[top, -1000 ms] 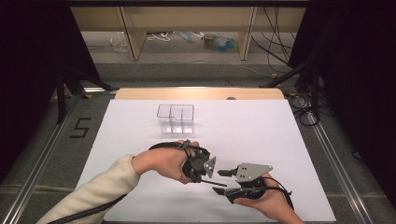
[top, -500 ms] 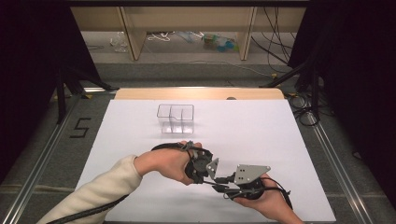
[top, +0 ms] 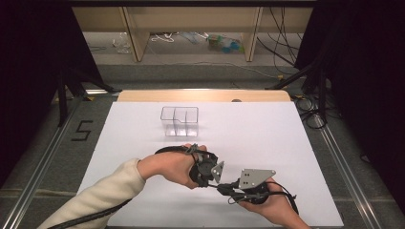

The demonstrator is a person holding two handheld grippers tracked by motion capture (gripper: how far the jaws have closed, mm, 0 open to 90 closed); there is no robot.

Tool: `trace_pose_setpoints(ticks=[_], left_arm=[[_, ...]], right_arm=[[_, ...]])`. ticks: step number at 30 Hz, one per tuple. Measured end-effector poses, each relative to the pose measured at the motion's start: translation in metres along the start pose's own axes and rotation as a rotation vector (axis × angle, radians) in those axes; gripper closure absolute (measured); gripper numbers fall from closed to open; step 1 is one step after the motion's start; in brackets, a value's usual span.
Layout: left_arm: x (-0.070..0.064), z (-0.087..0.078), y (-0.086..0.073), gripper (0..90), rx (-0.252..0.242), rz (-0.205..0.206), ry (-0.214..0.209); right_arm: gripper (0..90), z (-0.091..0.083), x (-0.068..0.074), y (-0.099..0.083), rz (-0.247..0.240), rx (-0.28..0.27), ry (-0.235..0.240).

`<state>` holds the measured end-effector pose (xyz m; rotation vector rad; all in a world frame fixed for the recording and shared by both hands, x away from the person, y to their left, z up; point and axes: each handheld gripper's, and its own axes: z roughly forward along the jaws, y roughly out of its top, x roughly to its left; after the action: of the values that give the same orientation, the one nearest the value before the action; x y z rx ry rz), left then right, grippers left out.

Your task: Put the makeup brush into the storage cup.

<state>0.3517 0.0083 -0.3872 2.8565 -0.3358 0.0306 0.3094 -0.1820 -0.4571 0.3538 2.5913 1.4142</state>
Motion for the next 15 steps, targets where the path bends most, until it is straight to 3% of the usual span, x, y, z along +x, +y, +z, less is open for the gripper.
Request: trace_pose_setpoints(ticks=[5, 7, 13, 15], left_arm=[[-0.001, 0.001, -0.001, 84.8, -0.008, 0.004, -0.007], [-0.002, 0.0, -0.002, 83.0, -0.033, -0.003, 0.008], [-0.005, -0.01, -0.016, 63.8, -0.137, -0.039, 0.06], [-0.007, -0.014, -0.023, 56.7, -0.192, -0.08, 0.08]], right_arm=[[85.5, 0.0, 0.001, 0.001, -0.01, 0.014, 0.011], [85.5, 0.0, 0.002, 0.001, -0.01, 0.01, 0.003], [85.5, 0.0, 0.001, 0.0, -0.005, 0.022, -0.012], [85.5, -0.001, 0.0, -0.001, -0.003, 0.026, -0.021]])
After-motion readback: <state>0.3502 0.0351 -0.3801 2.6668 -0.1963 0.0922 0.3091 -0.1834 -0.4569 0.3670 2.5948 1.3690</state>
